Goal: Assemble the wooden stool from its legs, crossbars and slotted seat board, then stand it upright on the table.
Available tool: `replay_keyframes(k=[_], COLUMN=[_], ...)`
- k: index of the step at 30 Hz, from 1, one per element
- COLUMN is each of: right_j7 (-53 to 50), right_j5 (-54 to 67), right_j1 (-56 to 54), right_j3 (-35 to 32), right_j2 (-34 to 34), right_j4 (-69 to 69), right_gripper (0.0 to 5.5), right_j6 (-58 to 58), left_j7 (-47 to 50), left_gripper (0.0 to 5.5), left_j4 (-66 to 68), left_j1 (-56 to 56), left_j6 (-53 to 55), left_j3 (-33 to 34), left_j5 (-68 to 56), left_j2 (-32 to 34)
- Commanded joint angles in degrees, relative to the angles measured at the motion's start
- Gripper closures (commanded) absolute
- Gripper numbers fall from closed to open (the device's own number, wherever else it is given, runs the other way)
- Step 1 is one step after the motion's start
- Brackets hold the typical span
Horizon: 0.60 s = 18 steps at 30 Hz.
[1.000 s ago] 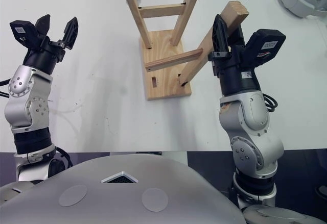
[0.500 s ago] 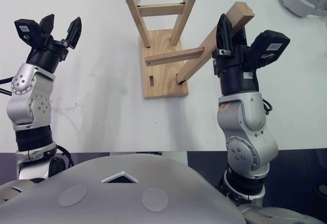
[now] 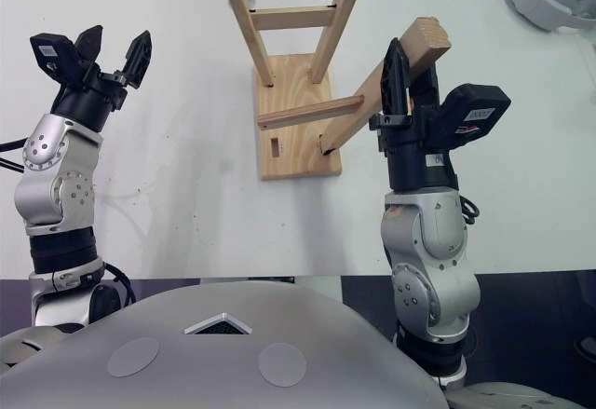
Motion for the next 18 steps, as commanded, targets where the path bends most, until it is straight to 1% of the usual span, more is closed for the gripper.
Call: replay_keyframes(k=[1,5,9,15,18], right_j7=[3.08,4.28,3.36,1.42,1.79], right_j5=[-3.36,-6.72,-10.01,-11.48,-10.05], right_j1=[5.05,7.11,7.02,7.93,7.73], right_j3=[1.35,1.84,3.08,3.01,2.79], right_j2=[0.21,-1.36,-3.10,-4.10,-4.12], right_j4=[6.18,11.08,11.70,13.36,13.82], right_gripper=[4.45,4.45,4.45,4.45,4.45], right_j6=[-1.39,-0.17,4.58,10.24,10.78], left_j7=[-0.16,-0.20,-0.09,-0.05,0.09], left_gripper=[0.99,0.99,0.99,0.99,0.99], left_j4=[0.94,1.35,1.41,1.54,1.46], left_j1=[-1.54,-1.96,-2.05,-2.31,-2.30], left_j6=[-0.15,-0.17,-0.15,-0.12,-0.13], left_j3=[-0.33,-0.39,-0.44,-0.55,-0.47], left_j5=[0.20,0.23,0.26,0.37,0.40], left_j2=[0.02,0.10,0.07,0.11,0.08])
